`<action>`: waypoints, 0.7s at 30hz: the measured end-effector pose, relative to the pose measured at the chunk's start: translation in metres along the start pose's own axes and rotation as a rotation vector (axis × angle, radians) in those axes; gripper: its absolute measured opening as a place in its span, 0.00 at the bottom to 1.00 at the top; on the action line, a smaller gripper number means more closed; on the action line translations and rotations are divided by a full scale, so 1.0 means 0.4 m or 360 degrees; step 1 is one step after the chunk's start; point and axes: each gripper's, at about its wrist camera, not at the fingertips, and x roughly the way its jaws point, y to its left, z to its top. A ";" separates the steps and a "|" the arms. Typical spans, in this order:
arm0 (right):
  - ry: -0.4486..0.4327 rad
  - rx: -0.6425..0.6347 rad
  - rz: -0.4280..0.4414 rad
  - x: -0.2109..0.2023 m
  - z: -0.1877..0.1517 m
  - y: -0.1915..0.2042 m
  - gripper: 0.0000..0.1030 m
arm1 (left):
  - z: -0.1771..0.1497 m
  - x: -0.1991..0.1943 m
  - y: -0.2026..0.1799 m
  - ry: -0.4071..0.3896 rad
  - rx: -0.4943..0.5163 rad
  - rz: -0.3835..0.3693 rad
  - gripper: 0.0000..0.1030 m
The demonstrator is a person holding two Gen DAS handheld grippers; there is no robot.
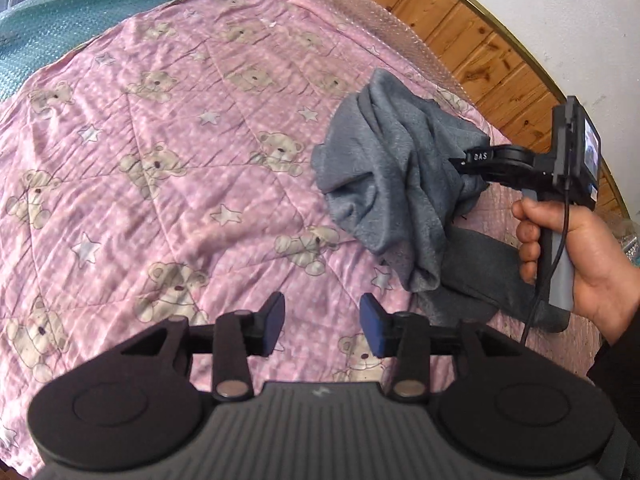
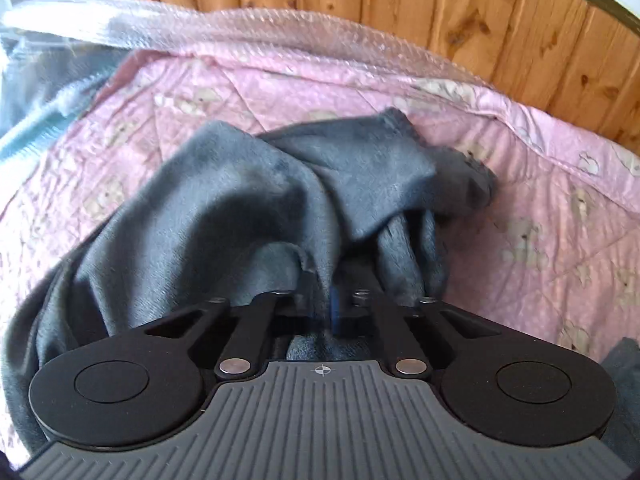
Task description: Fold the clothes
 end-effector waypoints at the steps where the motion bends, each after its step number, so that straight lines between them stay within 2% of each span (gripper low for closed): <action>1: -0.0095 0.0060 0.0041 -0.070 0.002 -0.022 0.04 | 0.008 -0.007 0.009 -0.0018 -0.0005 0.0003 0.40; 4: -0.0392 0.0239 0.0109 -0.311 -0.010 -0.109 0.04 | 0.043 -0.014 0.033 -0.0049 0.0000 -0.0036 0.41; 6: -0.0523 0.0346 -0.0042 -0.468 -0.062 -0.202 0.04 | 0.075 0.000 0.036 -0.0053 0.0021 -0.0066 0.41; 8: -0.0545 0.0473 -0.0299 -0.574 -0.150 -0.315 0.04 | 0.106 0.013 0.038 -0.0057 0.0042 -0.0095 0.41; 10: -0.0444 0.0640 -0.0583 -0.625 -0.268 -0.433 0.04 | 0.136 0.036 0.024 -0.0051 0.0075 -0.0142 0.43; 12: -0.0264 0.0811 -0.0856 -0.638 -0.398 -0.525 0.04 | 0.159 0.064 -0.007 -0.0036 0.0134 -0.0176 0.47; 14: -0.0081 0.0962 -0.1051 -0.639 -0.517 -0.579 0.05 | 0.175 0.092 -0.050 -0.0007 0.0209 -0.0186 0.50; 16: 0.0078 0.1088 -0.1098 -0.625 -0.603 -0.598 0.19 | 0.181 0.122 -0.100 0.0030 0.0275 -0.0203 0.55; 17: 0.0110 0.1132 -0.1097 -0.614 -0.634 -0.589 0.26 | 0.183 0.138 -0.126 0.0049 0.0306 -0.0214 0.60; 18: 0.0118 0.1146 -0.1103 -0.605 -0.650 -0.577 0.37 | 0.186 0.155 -0.154 0.0072 0.0337 -0.0223 0.61; 20: 0.0062 0.1106 -0.1113 -0.598 -0.643 -0.549 0.49 | 0.192 0.188 -0.217 0.0123 0.0400 -0.0231 0.61; 21: 0.0011 0.1083 -0.1093 -0.601 -0.628 -0.538 0.49 | 0.192 0.201 -0.249 0.0139 0.0428 -0.0238 0.62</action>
